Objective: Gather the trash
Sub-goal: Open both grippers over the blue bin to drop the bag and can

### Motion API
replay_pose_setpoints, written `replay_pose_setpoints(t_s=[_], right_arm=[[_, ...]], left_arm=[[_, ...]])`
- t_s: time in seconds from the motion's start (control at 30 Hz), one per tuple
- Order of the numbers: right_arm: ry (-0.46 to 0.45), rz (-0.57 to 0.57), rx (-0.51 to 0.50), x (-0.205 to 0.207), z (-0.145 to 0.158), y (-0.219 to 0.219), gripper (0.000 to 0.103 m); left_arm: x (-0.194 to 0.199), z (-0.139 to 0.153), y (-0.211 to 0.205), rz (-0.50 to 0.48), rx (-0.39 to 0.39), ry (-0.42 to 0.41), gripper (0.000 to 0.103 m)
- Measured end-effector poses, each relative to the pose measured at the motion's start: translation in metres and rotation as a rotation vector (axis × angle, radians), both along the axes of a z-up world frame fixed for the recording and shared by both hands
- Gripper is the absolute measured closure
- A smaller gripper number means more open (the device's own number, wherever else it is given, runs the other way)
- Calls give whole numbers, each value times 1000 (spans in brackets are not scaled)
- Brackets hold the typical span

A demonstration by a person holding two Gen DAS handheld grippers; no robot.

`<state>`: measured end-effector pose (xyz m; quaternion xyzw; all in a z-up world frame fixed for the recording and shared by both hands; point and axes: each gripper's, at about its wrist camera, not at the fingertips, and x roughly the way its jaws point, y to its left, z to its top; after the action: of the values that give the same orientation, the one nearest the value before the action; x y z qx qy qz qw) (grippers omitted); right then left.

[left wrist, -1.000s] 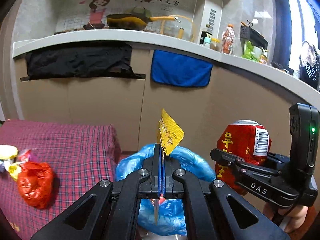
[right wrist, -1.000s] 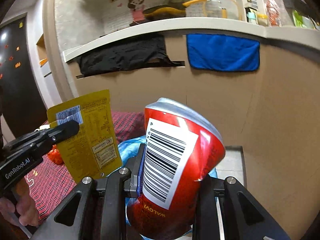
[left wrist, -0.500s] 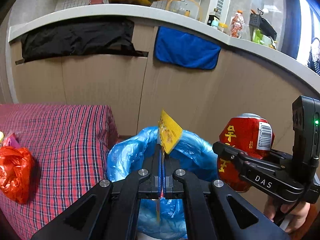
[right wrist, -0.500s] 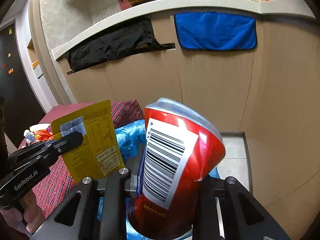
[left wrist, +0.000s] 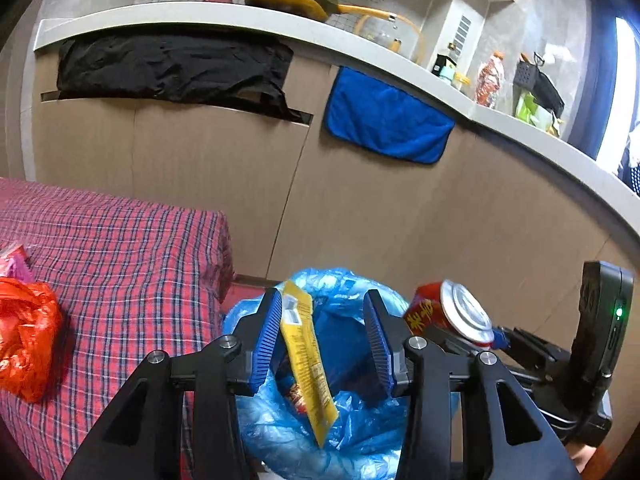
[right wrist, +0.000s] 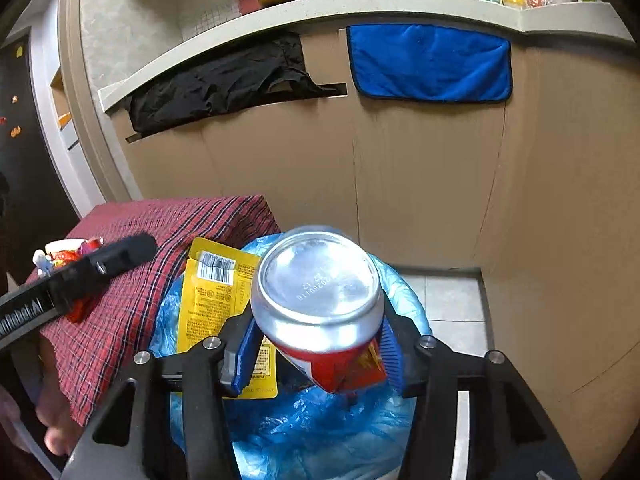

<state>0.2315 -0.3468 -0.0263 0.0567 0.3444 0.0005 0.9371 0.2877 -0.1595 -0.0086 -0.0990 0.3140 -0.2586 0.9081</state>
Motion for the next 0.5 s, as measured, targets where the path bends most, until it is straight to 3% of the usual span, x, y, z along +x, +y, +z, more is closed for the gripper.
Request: replay_pose_setpoints(t_s=[0.3,0.5], right_arm=[[-15,56,49,-3,17,13,53],[-21,86,124,6,24,22,49]], left_arm=[[0,-1,36,57,-39,93,59],[-7,2,64,100,-39,91,59]])
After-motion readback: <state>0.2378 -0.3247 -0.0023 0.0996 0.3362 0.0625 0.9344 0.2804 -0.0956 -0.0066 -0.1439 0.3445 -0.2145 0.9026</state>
